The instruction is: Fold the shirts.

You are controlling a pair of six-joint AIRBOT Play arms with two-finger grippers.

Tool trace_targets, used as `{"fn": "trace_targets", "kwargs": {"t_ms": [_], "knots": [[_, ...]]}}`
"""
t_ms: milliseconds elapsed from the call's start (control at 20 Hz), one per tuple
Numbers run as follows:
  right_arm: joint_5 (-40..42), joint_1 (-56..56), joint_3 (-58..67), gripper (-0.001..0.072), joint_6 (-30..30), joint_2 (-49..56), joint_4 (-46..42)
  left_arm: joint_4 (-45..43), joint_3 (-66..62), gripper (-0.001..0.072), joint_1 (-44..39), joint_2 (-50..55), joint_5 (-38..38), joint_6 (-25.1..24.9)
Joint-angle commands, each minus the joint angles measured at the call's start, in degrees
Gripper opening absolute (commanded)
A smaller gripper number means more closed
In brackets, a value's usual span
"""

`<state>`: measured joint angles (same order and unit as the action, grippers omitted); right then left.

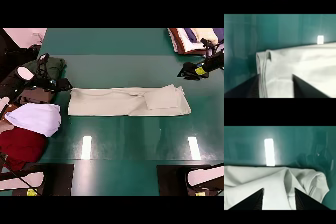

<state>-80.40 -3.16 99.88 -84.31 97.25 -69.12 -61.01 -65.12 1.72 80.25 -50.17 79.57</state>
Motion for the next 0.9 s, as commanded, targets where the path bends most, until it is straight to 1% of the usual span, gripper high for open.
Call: {"fn": "trace_targets", "kwargs": {"t_ms": [0,50,100,250,450,550,750,800,850], "knots": [[-9.1,-4.2,-0.9,0.0506,4.8,0.1,2.6,0.0,-0.1,0.0166,0.0,0.0,-6.6,-0.1],[-10.3,-5.7,-2.9,0.0661,5.7,-0.4,2.6,0.0,-0.1,0.0063,0.0,0.0,-8.0,-0.1],[-10.9,-7.1,-5.1,0.0704,6.4,-0.9,2.7,0.1,-0.1,0.0052,0.0,0.0,-8.9,-0.1],[-8.8,-10.9,-12.4,0.0703,7.2,-1.1,4.6,1.1,-0.1,0.0051,-0.1,0.0,-10.8,-0.1],[-0.8,-14.1,-21.0,0.0697,10.9,-1.0,9.3,3.1,0.0,0.0051,-0.1,0.0,-10.8,-0.1],[1.7,-14.6,-24.0,0.0695,13.4,-0.9,11.2,3.2,0.0,0.0051,-0.1,0.1,-10.9,-0.1],[1.2,-14.5,-23.5,0.0691,14.3,2.5,11.2,3.5,0.0,0.0051,-0.1,0.2,-10.9,-0.1],[0.9,-14.5,-22.7,0.0680,14.3,3.6,11.2,3.6,0.0,0.0050,-0.5,0.2,-10.9,-0.1],[0.5,-14.4,-21.9,0.0598,14.3,4.5,11.2,3.6,0.0,0.0050,-1.2,0.2,-10.7,-0.1]]}}
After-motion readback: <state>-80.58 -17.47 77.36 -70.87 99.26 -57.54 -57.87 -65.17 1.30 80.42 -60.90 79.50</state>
